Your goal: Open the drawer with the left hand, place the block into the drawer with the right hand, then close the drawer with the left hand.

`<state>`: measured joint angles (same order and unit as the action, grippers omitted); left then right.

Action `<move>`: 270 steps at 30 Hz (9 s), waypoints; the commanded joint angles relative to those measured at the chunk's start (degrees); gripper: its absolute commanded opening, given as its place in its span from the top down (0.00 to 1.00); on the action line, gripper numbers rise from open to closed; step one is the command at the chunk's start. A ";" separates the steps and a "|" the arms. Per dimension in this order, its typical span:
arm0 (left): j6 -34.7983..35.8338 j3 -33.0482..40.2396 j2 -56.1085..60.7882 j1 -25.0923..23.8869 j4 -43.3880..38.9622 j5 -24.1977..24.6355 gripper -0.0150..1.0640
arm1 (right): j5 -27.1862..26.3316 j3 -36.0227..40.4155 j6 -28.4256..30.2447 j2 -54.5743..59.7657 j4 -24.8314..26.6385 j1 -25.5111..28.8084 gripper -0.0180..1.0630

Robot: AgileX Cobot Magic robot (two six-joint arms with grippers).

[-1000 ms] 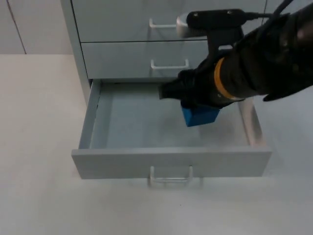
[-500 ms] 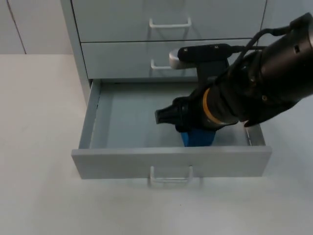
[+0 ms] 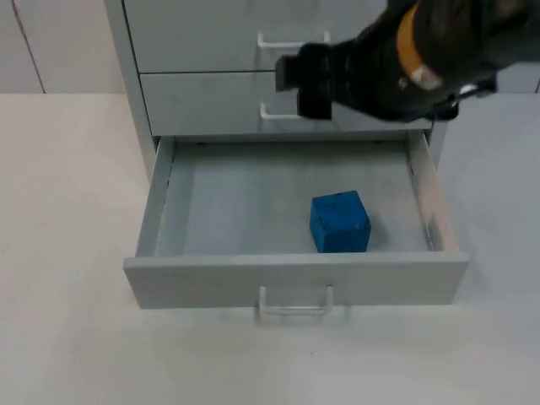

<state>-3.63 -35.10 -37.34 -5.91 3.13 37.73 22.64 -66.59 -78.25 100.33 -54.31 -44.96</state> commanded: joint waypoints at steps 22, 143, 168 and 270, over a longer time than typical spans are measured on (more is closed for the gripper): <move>0.51 0.12 0.31 -0.21 1.09 -0.80 0.01 | 7.52 14.29 46.99 -16.66 37.03 0.86 0.28; 30.06 -7.44 -58.05 60.95 -62.36 -12.56 0.99 | 26.91 21.03 81.89 -33.25 55.97 44.36 0.28; 69.47 -7.44 -73.36 61.29 -102.63 -4.34 0.99 | 25.53 21.03 81.89 -33.25 55.97 44.36 0.28; 19.92 -18.26 -56.94 53.13 -35.26 -3.78 0.99 | 24.47 21.03 80.21 -33.25 56.17 44.36 0.28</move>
<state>16.67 -53.73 -95.75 47.27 -33.51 32.60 46.94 -45.41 2.14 67.46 1.92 -0.88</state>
